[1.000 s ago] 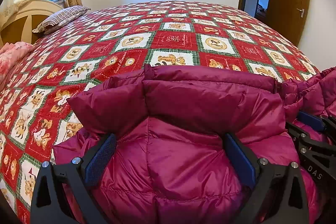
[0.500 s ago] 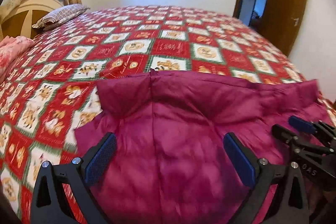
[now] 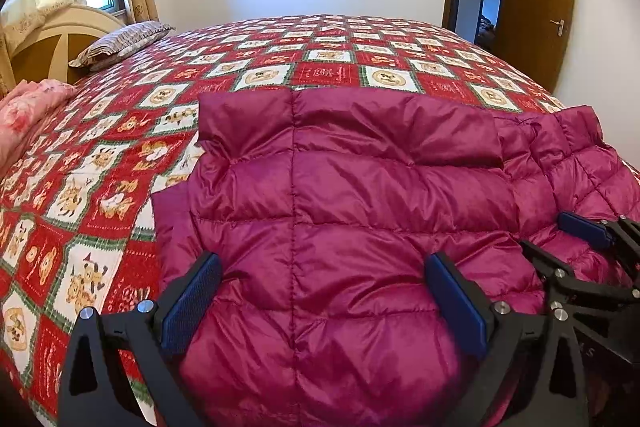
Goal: Fold large clothes
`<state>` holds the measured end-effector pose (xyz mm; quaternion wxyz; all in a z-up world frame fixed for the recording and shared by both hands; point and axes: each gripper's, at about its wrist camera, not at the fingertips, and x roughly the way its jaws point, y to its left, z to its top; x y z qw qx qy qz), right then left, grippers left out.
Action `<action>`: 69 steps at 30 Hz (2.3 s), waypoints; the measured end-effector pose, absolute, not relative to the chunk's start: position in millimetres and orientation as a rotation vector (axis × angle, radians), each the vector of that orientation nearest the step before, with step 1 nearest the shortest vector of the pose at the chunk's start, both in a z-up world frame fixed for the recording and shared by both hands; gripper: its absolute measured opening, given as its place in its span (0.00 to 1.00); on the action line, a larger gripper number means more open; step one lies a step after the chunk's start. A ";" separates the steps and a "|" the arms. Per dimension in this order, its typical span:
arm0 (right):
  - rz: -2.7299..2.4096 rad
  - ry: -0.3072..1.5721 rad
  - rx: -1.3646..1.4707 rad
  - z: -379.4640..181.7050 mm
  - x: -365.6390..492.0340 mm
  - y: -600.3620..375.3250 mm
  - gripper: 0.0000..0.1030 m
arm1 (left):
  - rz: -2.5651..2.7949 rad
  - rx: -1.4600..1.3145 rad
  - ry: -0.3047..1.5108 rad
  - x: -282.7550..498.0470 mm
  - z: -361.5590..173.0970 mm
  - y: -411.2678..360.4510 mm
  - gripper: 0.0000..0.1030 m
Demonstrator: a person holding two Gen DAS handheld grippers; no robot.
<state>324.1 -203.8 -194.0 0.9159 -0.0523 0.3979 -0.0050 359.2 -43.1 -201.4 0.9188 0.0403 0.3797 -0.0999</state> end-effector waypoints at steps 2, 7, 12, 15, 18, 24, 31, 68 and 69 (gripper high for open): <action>-0.013 0.816 -0.111 -194.4 324.1 -203.4 0.62 | -0.202 0.063 0.779 350.1 -198.0 -36.3 0.99; -0.016 0.804 -0.093 -180.4 305.4 -205.5 0.64 | -0.170 -0.020 0.766 312.6 -185.9 -6.7 0.99; 0.009 0.765 -0.090 -170.3 258.7 -202.0 0.74 | -0.169 -0.224 0.826 294.1 -202.5 25.3 0.99; -0.002 0.758 -0.128 -181.4 252.2 -197.0 0.74 | -0.187 -0.245 0.859 296.4 -216.5 22.7 0.99; -0.009 0.766 -0.132 -188.8 257.6 -196.8 0.76 | -0.200 -0.238 0.838 295.1 -216.0 21.6 0.99; -0.035 0.783 -0.163 -195.3 264.3 -190.8 0.78 | -0.287 -0.248 0.818 286.9 -214.3 16.9 0.69; -0.037 0.779 -0.157 -194.6 262.3 -190.9 0.78 | -0.349 -0.299 0.811 283.1 -209.2 17.0 0.20; -0.229 0.677 0.013 -142.9 236.6 -287.4 0.79 | -0.463 -0.024 0.535 233.4 -51.4 -44.4 0.10; -0.258 0.693 0.032 -148.6 234.5 -302.9 0.79 | -0.484 0.006 0.539 236.0 -52.7 -63.2 0.10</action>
